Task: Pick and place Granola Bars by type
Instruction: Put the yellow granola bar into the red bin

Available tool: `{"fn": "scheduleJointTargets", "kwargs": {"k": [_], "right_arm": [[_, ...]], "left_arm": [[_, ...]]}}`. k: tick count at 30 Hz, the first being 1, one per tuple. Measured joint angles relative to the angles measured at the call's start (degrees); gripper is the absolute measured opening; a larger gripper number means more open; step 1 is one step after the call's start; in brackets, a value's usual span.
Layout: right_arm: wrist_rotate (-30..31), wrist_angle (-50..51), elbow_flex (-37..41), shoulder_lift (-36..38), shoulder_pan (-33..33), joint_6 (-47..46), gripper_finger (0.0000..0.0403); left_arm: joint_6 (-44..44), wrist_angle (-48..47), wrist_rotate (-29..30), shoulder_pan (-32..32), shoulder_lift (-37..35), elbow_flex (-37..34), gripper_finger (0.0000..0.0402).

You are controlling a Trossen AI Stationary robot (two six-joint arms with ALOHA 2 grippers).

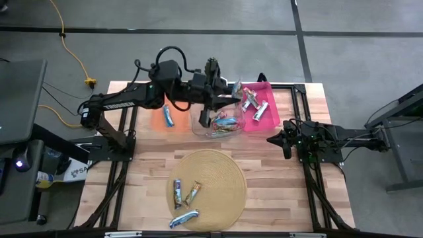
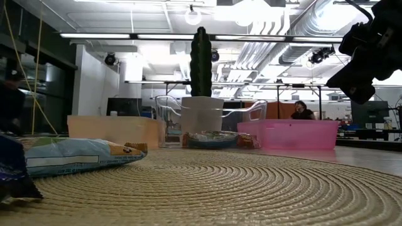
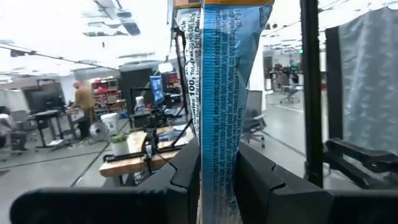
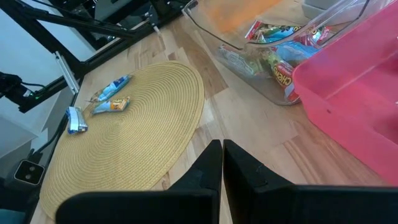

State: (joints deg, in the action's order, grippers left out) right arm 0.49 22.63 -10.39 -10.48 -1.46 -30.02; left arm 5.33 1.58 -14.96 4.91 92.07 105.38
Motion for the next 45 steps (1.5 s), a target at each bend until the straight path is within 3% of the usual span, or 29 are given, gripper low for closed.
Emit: {"fn": "scheduleJointTargets", "kwargs": {"k": [3,10,16,27,39,45], "right_arm": [[0.0,0.0,0.0,0.0,0.0,0.0,0.0000],[0.0,0.0,0.0,0.0,0.0,0.0,0.0000],[0.3,0.0,0.0,0.0,0.0,0.0,0.0000],[0.4,-0.1,0.0,0.0,0.0,0.0,0.0000],[0.5,-0.1,0.0,-0.2,0.0,0.0,0.0000],[0.6,-0.2,0.0,-0.5,0.0,0.0,0.0000]], "left_arm": [[0.0,1.1,4.1,0.0,0.0,0.0,0.0073],[-1.2,3.7,21.5,0.0,0.2,0.0,0.0073],[-3.3,7.6,27.5,0.0,4.9,0.0,0.0073],[-13.4,9.8,30.6,2.3,16.1,4.7,0.0073],[-26.1,-8.0,31.2,4.9,29.5,19.7,0.0073],[-33.9,-15.8,31.5,6.3,33.4,20.5,0.0073]]}}
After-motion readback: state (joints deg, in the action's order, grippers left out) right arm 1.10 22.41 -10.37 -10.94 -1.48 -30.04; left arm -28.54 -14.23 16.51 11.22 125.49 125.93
